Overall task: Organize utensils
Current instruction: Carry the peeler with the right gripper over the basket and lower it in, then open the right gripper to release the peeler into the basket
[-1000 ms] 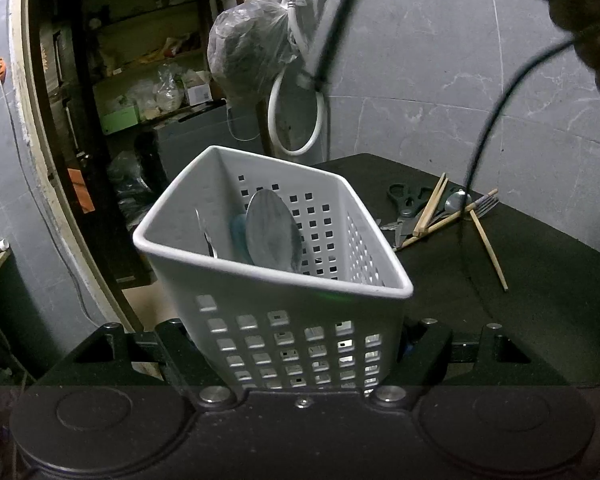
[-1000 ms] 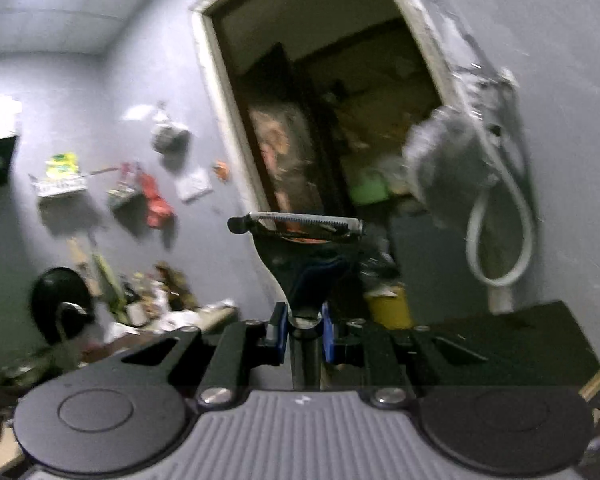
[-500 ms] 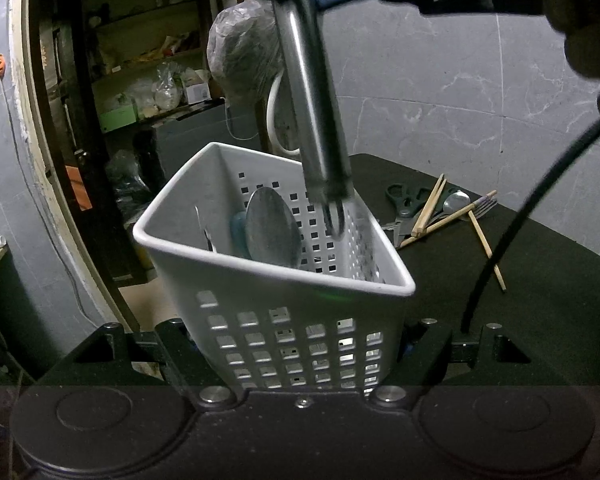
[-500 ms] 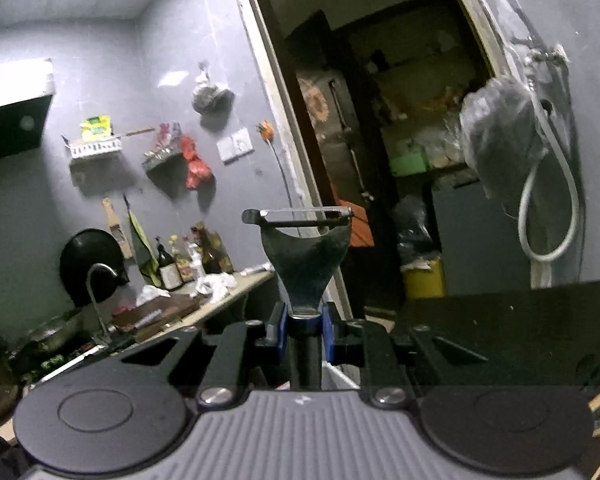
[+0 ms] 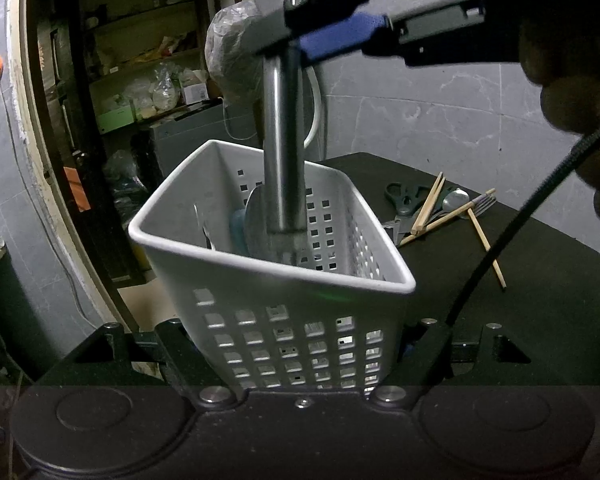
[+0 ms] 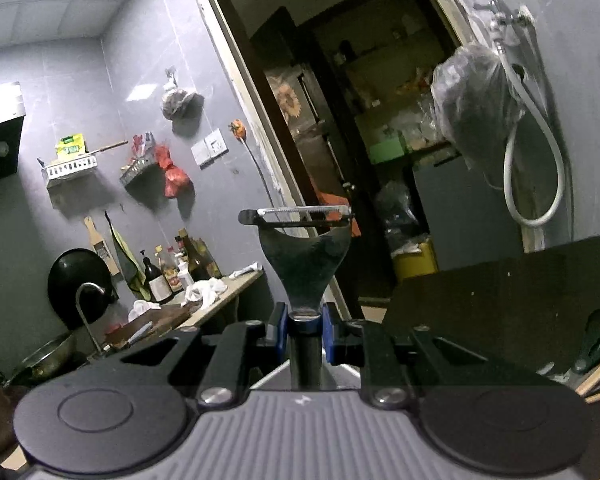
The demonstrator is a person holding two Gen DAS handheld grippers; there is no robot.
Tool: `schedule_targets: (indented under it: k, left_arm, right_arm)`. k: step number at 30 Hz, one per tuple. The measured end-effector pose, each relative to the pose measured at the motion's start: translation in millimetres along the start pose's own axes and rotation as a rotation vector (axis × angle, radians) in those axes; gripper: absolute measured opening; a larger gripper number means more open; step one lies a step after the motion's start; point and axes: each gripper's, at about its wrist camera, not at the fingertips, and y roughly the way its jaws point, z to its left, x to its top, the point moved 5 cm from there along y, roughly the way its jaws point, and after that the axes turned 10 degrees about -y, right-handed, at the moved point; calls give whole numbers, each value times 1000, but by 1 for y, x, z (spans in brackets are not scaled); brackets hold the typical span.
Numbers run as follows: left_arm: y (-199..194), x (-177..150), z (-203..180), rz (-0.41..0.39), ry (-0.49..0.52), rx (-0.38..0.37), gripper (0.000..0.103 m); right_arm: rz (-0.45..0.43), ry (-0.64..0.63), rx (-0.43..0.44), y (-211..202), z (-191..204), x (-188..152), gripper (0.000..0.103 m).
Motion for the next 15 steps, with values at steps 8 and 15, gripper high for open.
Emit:
schedule_targets:
  k: [8, 15]
  left_arm:
    - [2, -1, 0, 1, 3, -3, 80]
    - [5, -1, 1, 1, 2, -6, 79]
  right_arm:
    - [72, -6, -27, 8, -1, -21, 20]
    - [151, -19, -46, 13, -1, -40, 21]
